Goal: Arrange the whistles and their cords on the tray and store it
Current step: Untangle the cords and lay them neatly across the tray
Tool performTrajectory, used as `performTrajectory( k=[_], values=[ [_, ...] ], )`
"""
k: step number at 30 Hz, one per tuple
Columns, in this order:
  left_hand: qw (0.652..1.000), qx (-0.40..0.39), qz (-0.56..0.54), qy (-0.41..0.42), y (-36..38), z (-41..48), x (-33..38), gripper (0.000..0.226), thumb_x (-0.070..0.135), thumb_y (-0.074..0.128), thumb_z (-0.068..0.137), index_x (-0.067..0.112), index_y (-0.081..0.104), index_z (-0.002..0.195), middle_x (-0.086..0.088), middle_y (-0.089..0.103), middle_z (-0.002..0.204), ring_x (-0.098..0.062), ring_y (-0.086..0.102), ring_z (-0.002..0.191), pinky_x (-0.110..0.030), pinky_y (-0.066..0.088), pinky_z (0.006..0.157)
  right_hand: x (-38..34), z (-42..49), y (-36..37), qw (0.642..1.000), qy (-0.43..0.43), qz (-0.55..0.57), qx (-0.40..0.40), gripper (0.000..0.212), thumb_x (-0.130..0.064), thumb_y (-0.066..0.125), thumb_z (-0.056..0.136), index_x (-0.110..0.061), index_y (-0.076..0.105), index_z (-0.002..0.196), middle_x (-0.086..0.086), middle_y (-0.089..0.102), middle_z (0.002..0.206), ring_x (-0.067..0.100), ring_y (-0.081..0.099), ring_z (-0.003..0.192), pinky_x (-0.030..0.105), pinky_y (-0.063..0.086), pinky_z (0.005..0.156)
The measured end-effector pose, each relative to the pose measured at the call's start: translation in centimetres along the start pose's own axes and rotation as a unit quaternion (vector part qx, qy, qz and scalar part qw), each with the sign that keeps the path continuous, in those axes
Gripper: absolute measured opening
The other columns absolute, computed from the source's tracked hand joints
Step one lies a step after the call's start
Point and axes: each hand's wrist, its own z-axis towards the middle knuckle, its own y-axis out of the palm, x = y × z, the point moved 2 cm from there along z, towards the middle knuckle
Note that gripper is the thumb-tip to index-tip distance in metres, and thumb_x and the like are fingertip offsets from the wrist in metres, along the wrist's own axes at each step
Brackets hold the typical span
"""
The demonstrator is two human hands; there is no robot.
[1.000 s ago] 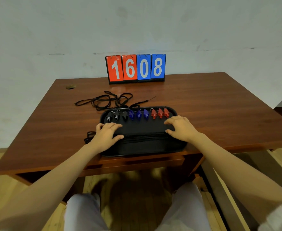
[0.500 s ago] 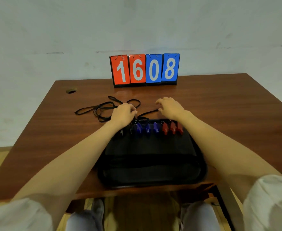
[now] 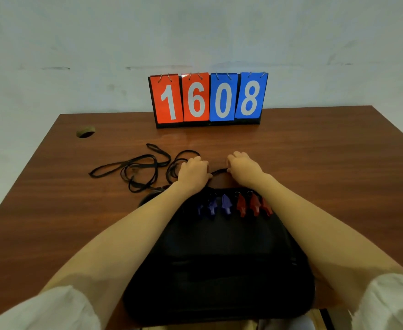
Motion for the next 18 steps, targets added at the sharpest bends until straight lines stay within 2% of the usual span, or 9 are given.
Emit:
performTrajectory(
  k=[3, 7, 11, 14, 18],
  values=[
    [1.000, 0.009, 0.014, 0.003, -0.1, -0.2, 0.3, 0.030, 0.026, 0.051, 0.095, 0.004, 0.054, 0.115, -0.015, 0.054, 0.118, -0.035, 0.048, 0.113, -0.045, 0.036, 0.095, -0.4, -0.4, 0.0, 1.000, -0.009, -0.010, 0.012, 0.019, -0.012, 0.041, 0.099, -0.005, 0.046, 0.115, 0.015, 0.047, 0.116, 0.035, 0.042, 0.109, 0.041, 0.038, 0.079],
    [0.999, 0.022, -0.036, 0.001, -1.2, -1.1, 0.6, 0.017, 0.023, 0.042, 0.098, 0.007, 0.048, 0.103, -0.015, 0.066, 0.096, -0.035, 0.056, 0.094, -0.043, 0.034, 0.088, -0.9, -1.6, -1.5, 0.998, -0.009, 0.016, 0.063, 0.005, -0.013, 0.036, 0.100, -0.009, 0.039, 0.101, 0.002, 0.045, 0.076, 0.029, 0.045, 0.078, 0.035, 0.030, 0.065],
    [0.988, 0.027, -0.148, -0.021, -3.9, -2.4, 0.5, 0.016, 0.025, 0.043, 0.098, 0.013, 0.052, 0.095, -0.007, 0.067, 0.086, -0.030, 0.060, 0.083, -0.041, 0.044, 0.075, -1.5, -4.2, -5.3, 0.983, -0.019, 0.027, 0.182, 0.018, -0.018, 0.038, 0.101, -0.004, 0.046, 0.108, 0.006, 0.053, 0.078, 0.029, 0.043, 0.066, 0.032, 0.026, 0.064],
    [0.975, 0.074, -0.208, -0.009, -6.5, -4.1, 0.7, 0.021, 0.023, 0.043, 0.098, 0.012, 0.061, 0.094, -0.003, 0.063, 0.081, -0.027, 0.061, 0.082, -0.038, 0.048, 0.075, -1.5, -6.0, -8.5, 0.963, -0.017, 0.033, 0.269, 0.021, -0.019, 0.041, 0.100, -0.003, 0.052, 0.108, 0.012, 0.065, 0.080, 0.033, 0.056, 0.070, 0.031, 0.028, 0.065],
    [0.957, 0.173, -0.231, 0.011, -10.4, -6.4, 1.1, 0.029, 0.023, 0.041, 0.099, 0.009, 0.065, 0.110, -0.008, 0.065, 0.100, -0.022, 0.058, 0.090, -0.030, 0.042, 0.075, -1.3, -8.3, -12.7, 0.938, -0.006, 0.033, 0.344, 0.019, -0.017, 0.041, 0.100, -0.003, 0.053, 0.105, 0.014, 0.068, 0.078, 0.035, 0.060, 0.068, 0.031, 0.029, 0.069]
  ],
)
